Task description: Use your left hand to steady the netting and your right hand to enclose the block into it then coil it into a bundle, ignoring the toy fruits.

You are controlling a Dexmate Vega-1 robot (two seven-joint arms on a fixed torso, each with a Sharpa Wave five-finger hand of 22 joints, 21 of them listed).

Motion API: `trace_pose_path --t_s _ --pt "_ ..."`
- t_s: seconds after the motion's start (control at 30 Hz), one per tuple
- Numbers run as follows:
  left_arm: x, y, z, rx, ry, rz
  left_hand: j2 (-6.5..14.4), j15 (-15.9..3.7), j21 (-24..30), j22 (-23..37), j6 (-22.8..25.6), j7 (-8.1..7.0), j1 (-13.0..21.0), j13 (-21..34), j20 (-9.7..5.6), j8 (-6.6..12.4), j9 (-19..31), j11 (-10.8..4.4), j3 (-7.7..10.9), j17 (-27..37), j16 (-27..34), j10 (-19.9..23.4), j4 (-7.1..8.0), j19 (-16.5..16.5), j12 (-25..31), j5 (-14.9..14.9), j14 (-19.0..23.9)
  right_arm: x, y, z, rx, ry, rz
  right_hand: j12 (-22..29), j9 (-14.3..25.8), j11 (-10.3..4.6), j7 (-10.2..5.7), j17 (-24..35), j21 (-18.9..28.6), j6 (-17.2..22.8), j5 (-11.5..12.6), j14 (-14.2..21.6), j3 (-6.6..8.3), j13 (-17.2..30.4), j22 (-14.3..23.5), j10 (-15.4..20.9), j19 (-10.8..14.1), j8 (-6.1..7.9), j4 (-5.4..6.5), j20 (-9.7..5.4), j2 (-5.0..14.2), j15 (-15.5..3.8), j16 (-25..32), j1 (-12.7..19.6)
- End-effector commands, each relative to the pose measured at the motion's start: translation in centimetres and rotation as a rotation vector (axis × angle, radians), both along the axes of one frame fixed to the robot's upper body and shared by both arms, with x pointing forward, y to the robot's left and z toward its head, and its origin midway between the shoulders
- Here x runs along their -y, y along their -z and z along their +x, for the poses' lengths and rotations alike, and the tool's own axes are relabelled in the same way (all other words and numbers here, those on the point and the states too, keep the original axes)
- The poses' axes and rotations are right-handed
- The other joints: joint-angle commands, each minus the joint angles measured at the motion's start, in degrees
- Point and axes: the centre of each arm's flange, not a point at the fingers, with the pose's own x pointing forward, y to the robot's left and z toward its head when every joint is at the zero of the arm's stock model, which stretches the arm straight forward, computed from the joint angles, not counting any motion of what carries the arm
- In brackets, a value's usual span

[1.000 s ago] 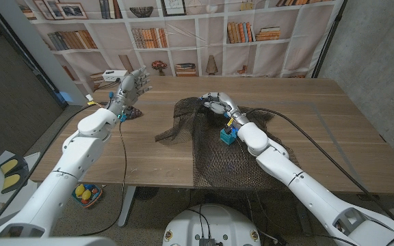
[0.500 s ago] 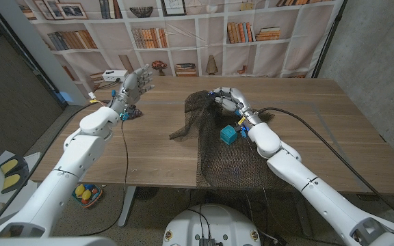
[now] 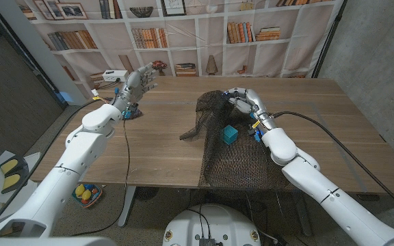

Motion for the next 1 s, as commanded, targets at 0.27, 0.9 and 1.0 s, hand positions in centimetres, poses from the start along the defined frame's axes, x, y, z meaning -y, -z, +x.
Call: trace_pose_path --t_s 0.27,0.9,1.0 --pt "1.1 -0.4 0.4 -0.01 0.019 0.029 0.0 0.4 -0.1 0.2 -0.4 -0.24 -0.3 0.1 0.09 -0.18 0.2 0.0 0.19 0.1 -0.1 -0.1 0.23 0.0 -0.1 0.3 0.1 5.5 2.9 -2.4 -0.064 0.156 0.084 -0.3 -0.4 -0.08 -1.73 0.3 0.8 2.2 0.1 -0.7 0.04 0.1 0.1 -0.4 -0.6 0.29 0.43 0.0 -0.08 -7.03 -0.9 -0.3" --pt "1.5 -0.5 0.9 -0.018 0.033 0.039 0.0 0.45 -0.2 0.2 -0.4 -0.27 -0.3 0.1 0.09 -0.17 0.2 -0.02 0.23 0.1 -0.1 -0.1 0.2 0.1 -0.2 0.3 0.2 9.9 5.5 -3.4 -0.199 0.367 0.089 -2.9 -1.6 -0.38 -1.75 -1.4 1.8 2.5 0.2 -3.6 0.26 -1.3 0.0 -4.9 -0.9 0.28 0.41 -1.34 -0.32 -6.72 -5.4 -0.4" --pt "1.7 -0.6 1.1 -0.019 0.037 0.043 0.0 0.49 -0.2 0.2 -0.3 -0.22 -0.3 0.1 0.09 -0.14 0.2 -0.03 0.23 0.1 -0.1 -0.1 0.19 0.0 -0.2 0.3 0.2 10.2 5.8 -3.7 -0.227 0.424 0.056 -3.8 -1.9 -0.03 -1.54 -2.3 2.3 2.6 0.2 -3.6 0.51 -1.9 0.0 -5.9 -0.4 0.33 0.2 -1.53 -0.35 -6.68 -6.6 -0.1"
